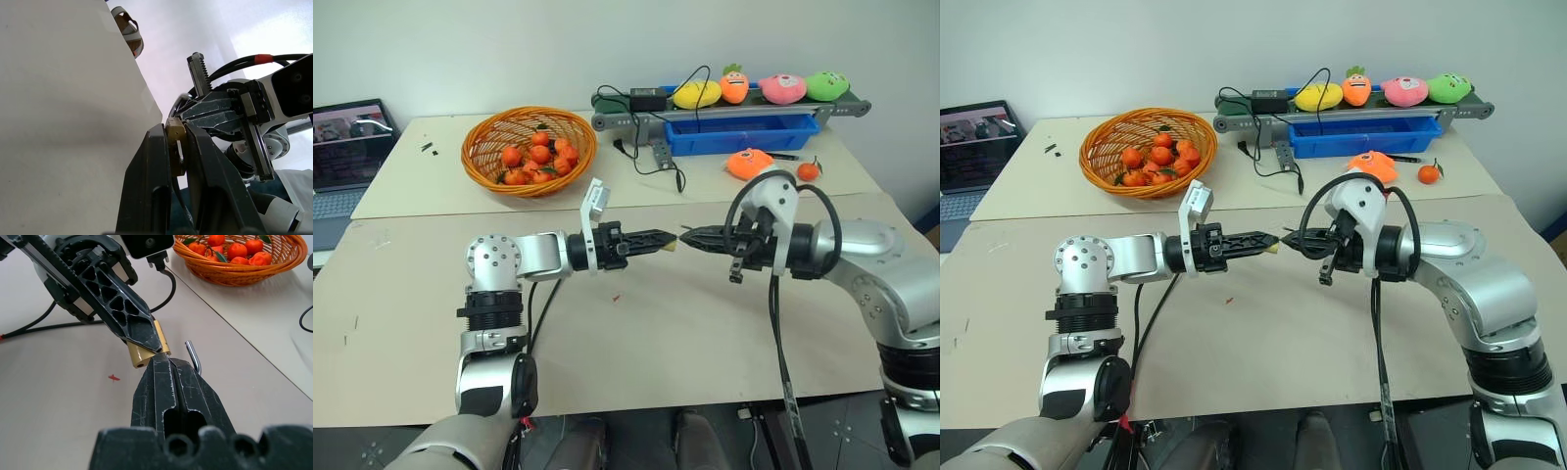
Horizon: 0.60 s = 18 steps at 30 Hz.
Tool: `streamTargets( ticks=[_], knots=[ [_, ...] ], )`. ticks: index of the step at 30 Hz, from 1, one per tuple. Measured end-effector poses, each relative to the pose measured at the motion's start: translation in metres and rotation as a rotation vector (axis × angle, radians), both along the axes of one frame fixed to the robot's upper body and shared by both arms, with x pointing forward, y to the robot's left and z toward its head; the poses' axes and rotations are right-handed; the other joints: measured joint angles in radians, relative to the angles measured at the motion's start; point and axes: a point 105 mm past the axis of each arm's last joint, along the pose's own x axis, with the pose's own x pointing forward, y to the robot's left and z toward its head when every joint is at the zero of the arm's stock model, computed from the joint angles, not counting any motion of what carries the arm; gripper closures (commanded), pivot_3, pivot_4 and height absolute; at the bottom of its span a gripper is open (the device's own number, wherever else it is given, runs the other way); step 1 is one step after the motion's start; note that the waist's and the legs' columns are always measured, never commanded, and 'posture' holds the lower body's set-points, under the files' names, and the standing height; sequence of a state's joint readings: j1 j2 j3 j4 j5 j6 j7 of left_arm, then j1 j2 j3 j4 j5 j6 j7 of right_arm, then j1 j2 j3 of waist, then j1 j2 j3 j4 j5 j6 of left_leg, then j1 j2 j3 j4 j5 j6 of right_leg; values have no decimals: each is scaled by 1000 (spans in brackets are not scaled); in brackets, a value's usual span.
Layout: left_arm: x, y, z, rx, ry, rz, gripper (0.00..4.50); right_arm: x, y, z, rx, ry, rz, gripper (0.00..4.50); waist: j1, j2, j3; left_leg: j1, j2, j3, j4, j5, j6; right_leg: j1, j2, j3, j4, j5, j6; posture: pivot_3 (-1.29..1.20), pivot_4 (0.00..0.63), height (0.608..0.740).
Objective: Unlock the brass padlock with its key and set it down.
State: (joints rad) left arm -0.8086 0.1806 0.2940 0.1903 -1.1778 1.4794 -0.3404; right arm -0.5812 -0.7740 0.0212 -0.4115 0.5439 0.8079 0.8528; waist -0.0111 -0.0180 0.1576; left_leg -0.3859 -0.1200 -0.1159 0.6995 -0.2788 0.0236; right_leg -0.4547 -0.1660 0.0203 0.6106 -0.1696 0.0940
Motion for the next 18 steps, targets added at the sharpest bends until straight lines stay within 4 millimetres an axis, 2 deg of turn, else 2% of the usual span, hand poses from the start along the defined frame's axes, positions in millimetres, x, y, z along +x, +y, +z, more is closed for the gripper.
streamTargets(
  ticks=[13, 18],
  knots=[
    [0, 1, 0, 4, -3, -1, 4470, 2, -1, 1, -19, -18, 12, 4451, 0, 0, 0, 0, 0, 0, 0, 0, 0, 0, 0, 0, 0, 0, 0, 0, 150, 737],
    [0, 7, -7, 35, 2, 12, 4470, -3, -13, 18, -69, -33, 12, 4451, 0, 0, 0, 0, 0, 0, 0, 0, 0, 0, 0, 0, 0, 0, 0, 0, 150, 737]
  ],
)
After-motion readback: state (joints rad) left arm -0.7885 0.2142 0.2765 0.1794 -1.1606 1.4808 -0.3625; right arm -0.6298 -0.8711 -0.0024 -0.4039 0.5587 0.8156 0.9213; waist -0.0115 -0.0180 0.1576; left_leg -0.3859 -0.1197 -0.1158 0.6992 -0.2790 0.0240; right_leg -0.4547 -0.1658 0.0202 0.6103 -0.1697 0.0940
